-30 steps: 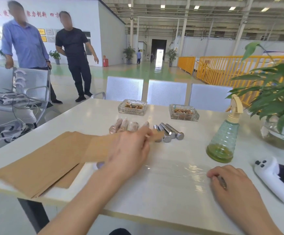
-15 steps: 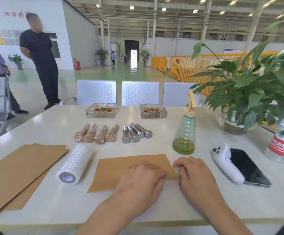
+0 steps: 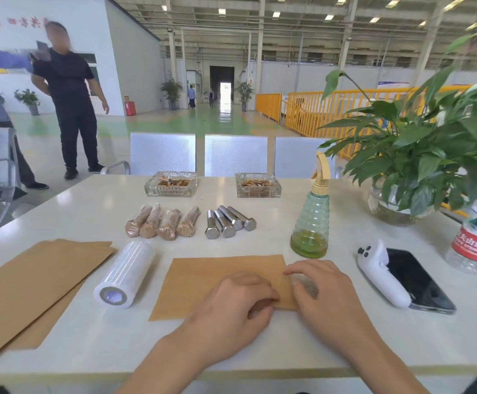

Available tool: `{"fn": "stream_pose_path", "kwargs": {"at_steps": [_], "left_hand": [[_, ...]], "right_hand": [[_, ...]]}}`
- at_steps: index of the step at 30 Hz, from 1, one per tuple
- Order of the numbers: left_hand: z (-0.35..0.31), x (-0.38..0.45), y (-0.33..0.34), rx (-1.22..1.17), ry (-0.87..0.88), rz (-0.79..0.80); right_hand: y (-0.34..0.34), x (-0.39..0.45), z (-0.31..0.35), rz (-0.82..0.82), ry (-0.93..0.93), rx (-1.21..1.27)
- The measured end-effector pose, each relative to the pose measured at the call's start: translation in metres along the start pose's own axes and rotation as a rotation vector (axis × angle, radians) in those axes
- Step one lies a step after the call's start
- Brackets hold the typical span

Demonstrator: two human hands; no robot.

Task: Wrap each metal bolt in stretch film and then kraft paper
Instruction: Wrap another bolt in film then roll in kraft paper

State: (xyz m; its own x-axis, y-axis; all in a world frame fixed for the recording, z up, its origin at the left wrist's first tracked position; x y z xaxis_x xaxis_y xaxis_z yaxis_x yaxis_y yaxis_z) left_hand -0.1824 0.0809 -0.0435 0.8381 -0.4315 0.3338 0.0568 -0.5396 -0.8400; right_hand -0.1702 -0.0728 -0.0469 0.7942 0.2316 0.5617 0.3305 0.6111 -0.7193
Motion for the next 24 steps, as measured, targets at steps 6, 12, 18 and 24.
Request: {"fn": "stream_pose_path", "kwargs": {"at_steps": [6,12,18,24], "left_hand": [[-0.003,-0.002,0.003,0.002,-0.021,0.021],[0.000,-0.004,0.003,-0.011,-0.027,0.052],[0.004,-0.007,0.003,0.002,-0.049,0.070],[0.026,-0.002,0.001,0.040,-0.198,0.045]], "right_hand": [[0.010,0.000,0.003,0.084,-0.064,0.015],[0.016,-0.001,0.004,0.133,-0.095,0.016],[0.015,-0.003,0.002,0.138,-0.083,0.005],[0.012,-0.005,-0.002,0.125,-0.038,0.034]]}}
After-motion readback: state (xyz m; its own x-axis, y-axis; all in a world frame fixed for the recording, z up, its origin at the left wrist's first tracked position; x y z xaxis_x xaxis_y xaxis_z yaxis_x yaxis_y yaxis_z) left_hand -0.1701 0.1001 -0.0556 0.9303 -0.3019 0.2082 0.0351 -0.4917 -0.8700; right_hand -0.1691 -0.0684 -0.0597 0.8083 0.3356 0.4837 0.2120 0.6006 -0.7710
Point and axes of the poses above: each hand's wrist, its own x-axis towards the middle knuckle, its own y-axis out of the palm, z = x × y, the point moved 9 cm from there along x, towards the middle knuckle, and after that the axes turned 12 degrees about -y, right-handed, at the moved point
